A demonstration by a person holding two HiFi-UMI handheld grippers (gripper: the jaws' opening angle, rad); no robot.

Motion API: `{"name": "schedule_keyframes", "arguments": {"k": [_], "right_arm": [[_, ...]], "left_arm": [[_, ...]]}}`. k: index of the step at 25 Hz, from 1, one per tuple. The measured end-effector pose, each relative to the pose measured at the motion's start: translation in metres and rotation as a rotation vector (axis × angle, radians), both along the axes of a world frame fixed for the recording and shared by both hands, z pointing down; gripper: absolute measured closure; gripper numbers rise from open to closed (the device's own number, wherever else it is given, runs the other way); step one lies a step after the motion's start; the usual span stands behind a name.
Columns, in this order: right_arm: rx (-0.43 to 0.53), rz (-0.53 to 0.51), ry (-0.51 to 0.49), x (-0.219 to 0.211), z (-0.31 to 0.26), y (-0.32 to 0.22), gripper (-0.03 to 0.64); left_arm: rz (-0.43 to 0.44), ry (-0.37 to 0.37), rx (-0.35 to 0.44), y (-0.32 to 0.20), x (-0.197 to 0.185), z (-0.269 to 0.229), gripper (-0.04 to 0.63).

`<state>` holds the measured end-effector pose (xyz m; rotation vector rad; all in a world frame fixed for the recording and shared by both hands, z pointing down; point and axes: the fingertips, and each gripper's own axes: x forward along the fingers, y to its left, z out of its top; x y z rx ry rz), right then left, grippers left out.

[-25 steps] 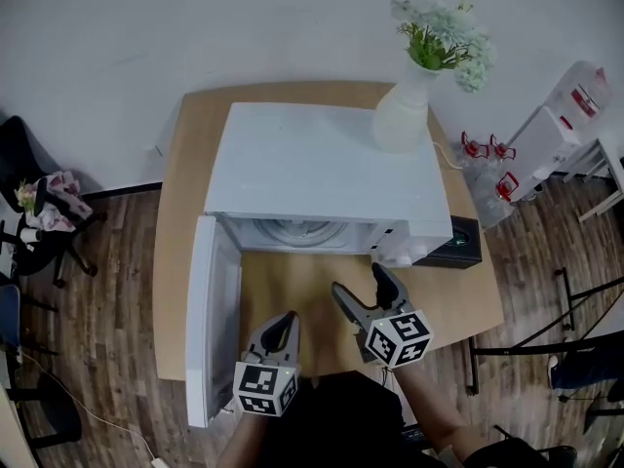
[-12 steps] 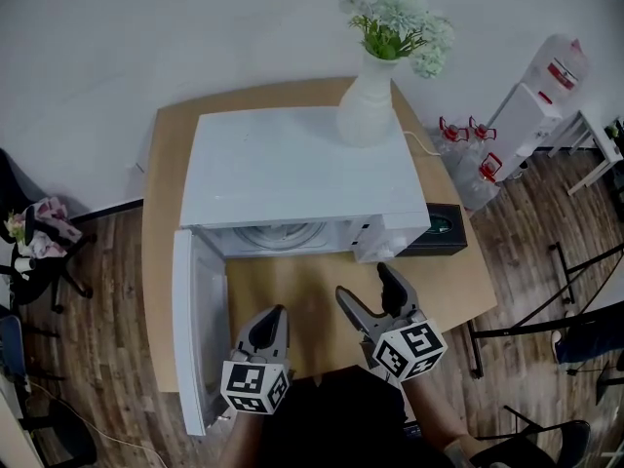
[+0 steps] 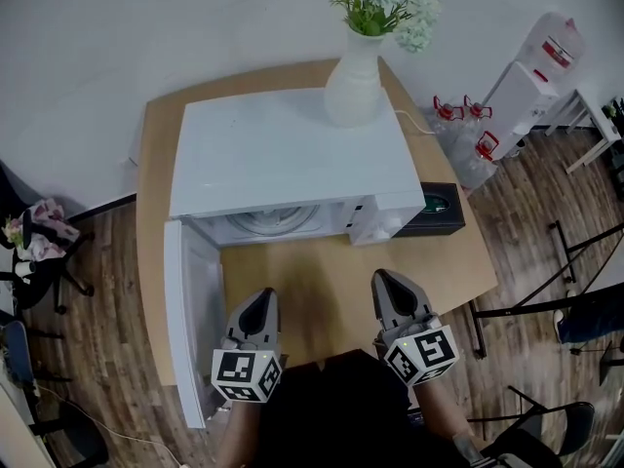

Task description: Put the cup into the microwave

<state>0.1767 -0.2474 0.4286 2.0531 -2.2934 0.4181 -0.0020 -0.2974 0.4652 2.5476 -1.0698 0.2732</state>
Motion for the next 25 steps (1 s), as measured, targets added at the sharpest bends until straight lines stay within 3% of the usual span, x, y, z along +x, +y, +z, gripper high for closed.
{"name": "schedule_keyframes", "arguments": {"k": [7, 25], "right_arm": [[-0.066, 0.067, -0.041, 0.015, 0.018, 0.008, 0.623], [-0.097, 0.007, -0.007, -0.003, 0.031, 0.001, 0.624]], "left_arm": [[0.006, -0.001, 0.015, 0.001, 0.000, -0.004, 0.591], [-0.010, -0.017, 0.012, 0.005, -0.003, 0.001, 0.591]]}}
